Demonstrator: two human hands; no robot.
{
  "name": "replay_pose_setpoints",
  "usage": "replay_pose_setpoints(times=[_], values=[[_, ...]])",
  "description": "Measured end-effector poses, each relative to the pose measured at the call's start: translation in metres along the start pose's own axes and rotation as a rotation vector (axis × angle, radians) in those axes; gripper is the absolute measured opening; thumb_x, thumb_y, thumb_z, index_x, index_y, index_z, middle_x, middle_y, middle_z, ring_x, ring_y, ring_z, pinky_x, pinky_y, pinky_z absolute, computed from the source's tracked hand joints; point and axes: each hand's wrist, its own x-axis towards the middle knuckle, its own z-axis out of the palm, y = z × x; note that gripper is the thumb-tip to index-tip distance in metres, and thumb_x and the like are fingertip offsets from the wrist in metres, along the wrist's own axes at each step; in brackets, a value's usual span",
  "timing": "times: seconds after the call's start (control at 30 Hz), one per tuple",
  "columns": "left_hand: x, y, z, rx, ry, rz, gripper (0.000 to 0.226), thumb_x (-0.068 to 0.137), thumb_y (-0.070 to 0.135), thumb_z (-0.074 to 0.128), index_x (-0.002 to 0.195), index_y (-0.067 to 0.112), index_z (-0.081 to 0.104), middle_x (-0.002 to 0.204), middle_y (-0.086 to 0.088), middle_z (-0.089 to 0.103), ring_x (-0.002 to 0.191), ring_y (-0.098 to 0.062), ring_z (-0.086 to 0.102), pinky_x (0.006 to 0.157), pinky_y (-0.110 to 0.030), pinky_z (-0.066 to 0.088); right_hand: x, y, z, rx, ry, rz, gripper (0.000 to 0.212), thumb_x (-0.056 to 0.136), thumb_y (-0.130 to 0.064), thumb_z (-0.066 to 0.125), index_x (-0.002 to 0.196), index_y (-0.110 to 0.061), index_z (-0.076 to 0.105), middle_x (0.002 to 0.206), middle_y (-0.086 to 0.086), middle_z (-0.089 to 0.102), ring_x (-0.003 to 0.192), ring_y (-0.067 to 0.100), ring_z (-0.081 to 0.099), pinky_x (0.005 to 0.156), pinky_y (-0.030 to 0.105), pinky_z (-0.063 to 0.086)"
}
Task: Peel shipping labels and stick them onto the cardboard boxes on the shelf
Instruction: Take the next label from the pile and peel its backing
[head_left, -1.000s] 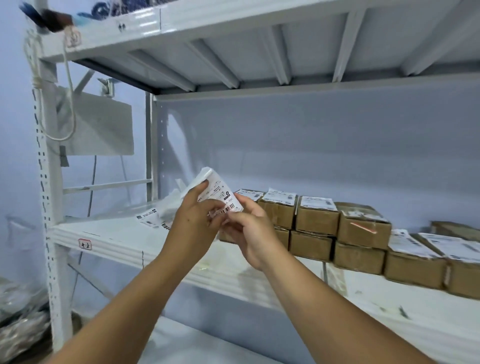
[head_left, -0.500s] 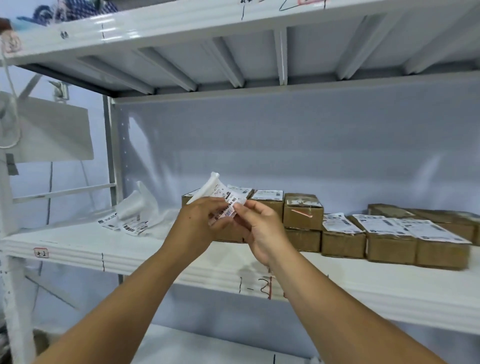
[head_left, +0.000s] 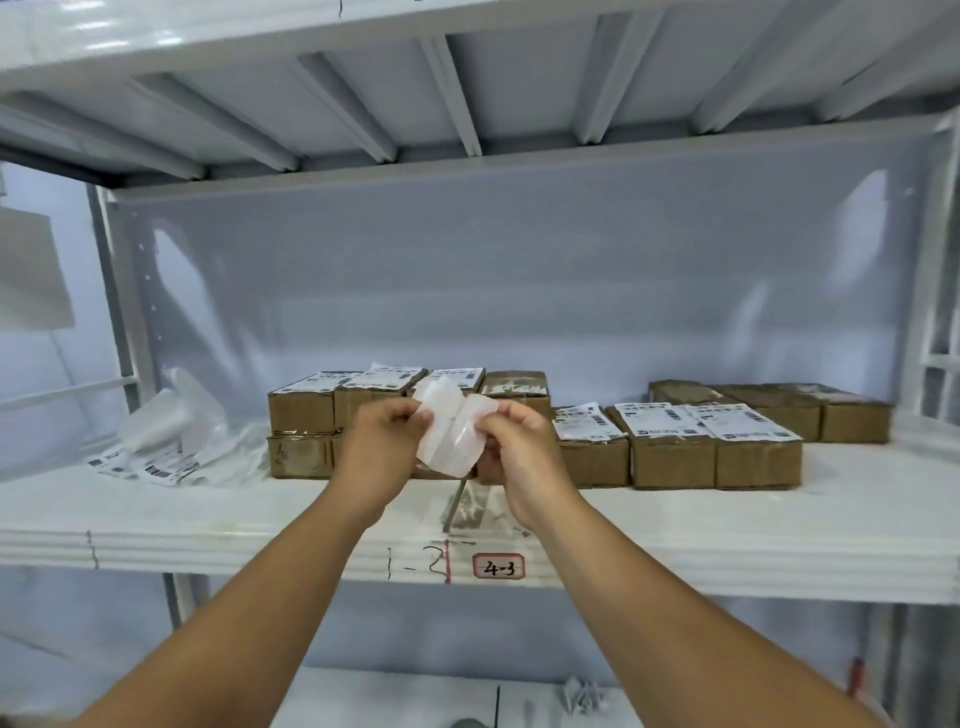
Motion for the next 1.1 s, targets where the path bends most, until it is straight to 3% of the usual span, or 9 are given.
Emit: replay_pose_setpoints(times=[0.07, 0.13, 0.23, 0.37, 0.57, 0.7, 0.83, 1.0, 1.1], values=[[0.001, 0.003, 0.009, -0.135, 0.023, -0.090, 0.026, 0.095, 0.008, 0.051, 0.071, 0.009, 0.063, 0.077, -0.010, 0.062, 0.066, -0.022, 0.060, 0.062, -0.032, 0.055, 0.004, 0.000, -0.013, -0.006, 0.111, -0.003, 0.022, 0.084, 0.001, 0.051, 0.072, -0.016, 0.058, 0.071, 0.005, 0.057, 0.063, 0.022, 0.054, 0.063, 0.035, 0.044], [0.001, 0.005, 0.015, -0.247, 0.030, -0.153, 0.024, 0.096, 0.009, 0.050, 0.076, 0.007, 0.062, 0.088, -0.014, 0.064, 0.069, -0.025, 0.065, 0.061, -0.034, 0.058, 0.008, 0.000, -0.026, -0.046, 0.230, -0.014, 0.019, 0.083, -0.002, 0.050, 0.081, -0.021, 0.054, 0.083, 0.003, 0.059, 0.076, 0.024, 0.055, 0.069, 0.036, 0.042], [0.000, 0.010, 0.023, -0.475, 0.047, -0.204, 0.016, 0.097, 0.007, 0.048, 0.085, 0.006, 0.059, 0.106, -0.015, 0.062, 0.089, -0.036, 0.065, 0.052, -0.028, 0.057, 0.009, -0.006, -0.047, -0.074, 0.353, -0.045, 0.024, 0.085, 0.000, 0.042, 0.093, -0.023, 0.045, 0.082, 0.001, 0.053, 0.069, 0.018, 0.050, 0.058, 0.028, 0.037], [0.001, 0.015, 0.029, -0.643, 0.235, -0.199, 0.022, 0.094, -0.004, 0.045, 0.101, 0.016, 0.045, 0.109, -0.005, 0.046, 0.089, -0.018, 0.057, 0.055, -0.025, 0.057, 0.010, -0.008, -0.075, -0.175, 0.486, -0.158, 0.032, 0.088, 0.006, 0.034, 0.085, -0.025, 0.043, 0.080, 0.003, 0.053, 0.062, 0.019, 0.048, 0.054, 0.027, 0.036], [0.002, 0.026, 0.026, -0.765, 0.307, -0.145, 0.030, 0.091, -0.009, 0.039, 0.074, 0.008, 0.057, 0.105, -0.012, 0.053, 0.087, -0.027, 0.058, 0.052, -0.022, 0.054, 0.006, -0.015, -0.108, -0.304, 0.661, -0.255, 0.014, 0.097, -0.006, 0.040, 0.104, -0.017, 0.040, 0.084, -0.002, 0.055, 0.076, 0.019, 0.053, 0.065, 0.027, 0.034], [-0.002, 0.033, 0.033, -0.706, 0.236, -0.137, 0.027, 0.093, -0.003, 0.043, 0.079, 0.008, 0.063, 0.102, -0.007, 0.055, 0.085, -0.022, 0.060, 0.053, -0.023, 0.055, 0.002, -0.020, -0.119, -0.528, 0.577, -0.278, 0.009, 0.094, -0.007, 0.048, 0.099, -0.015, 0.048, 0.079, -0.010, 0.054, 0.078, 0.018, 0.053, 0.062, 0.028, 0.037], [-0.009, 0.038, 0.044, -0.611, 0.185, -0.118, 0.028, 0.097, 0.008, 0.040, 0.084, 0.016, 0.063, 0.114, -0.013, 0.054, 0.095, -0.032, 0.063, 0.060, -0.031, 0.057, 0.002, -0.021, -0.126, -0.817, 0.441, -0.196, 0.028, 0.086, 0.003, 0.044, 0.099, -0.021, 0.049, 0.091, 0.002, 0.060, 0.078, 0.023, 0.055, 0.060, 0.030, 0.040], [-0.019, 0.044, 0.057, -0.482, 0.092, -0.054, 0.020, 0.099, 0.013, 0.041, 0.112, 0.020, 0.054, 0.104, -0.002, 0.054, 0.088, -0.023, 0.063, 0.059, -0.030, 0.059, -0.006, -0.019, -0.125, -1.104, 0.380, -0.219, 0.041, 0.081, 0.003, 0.045, 0.115, -0.020, 0.046, 0.101, 0.000, 0.057, 0.092, 0.024, 0.054, 0.072, 0.034, 0.046], [-0.025, 0.049, 0.065, -0.423, 0.048, -0.039, 0.017, 0.098, 0.012, 0.043, 0.105, 0.013, 0.058, 0.097, -0.001, 0.056, 0.080, -0.019, 0.062, 0.064, -0.029, 0.058, -0.007, -0.017, -0.125, -1.197, 0.329, -0.299, 0.038, 0.080, 0.002, 0.048, 0.112, -0.017, 0.051, 0.105, 0.002, 0.056, 0.101, 0.024, 0.050, 0.079, 0.034, 0.043]])
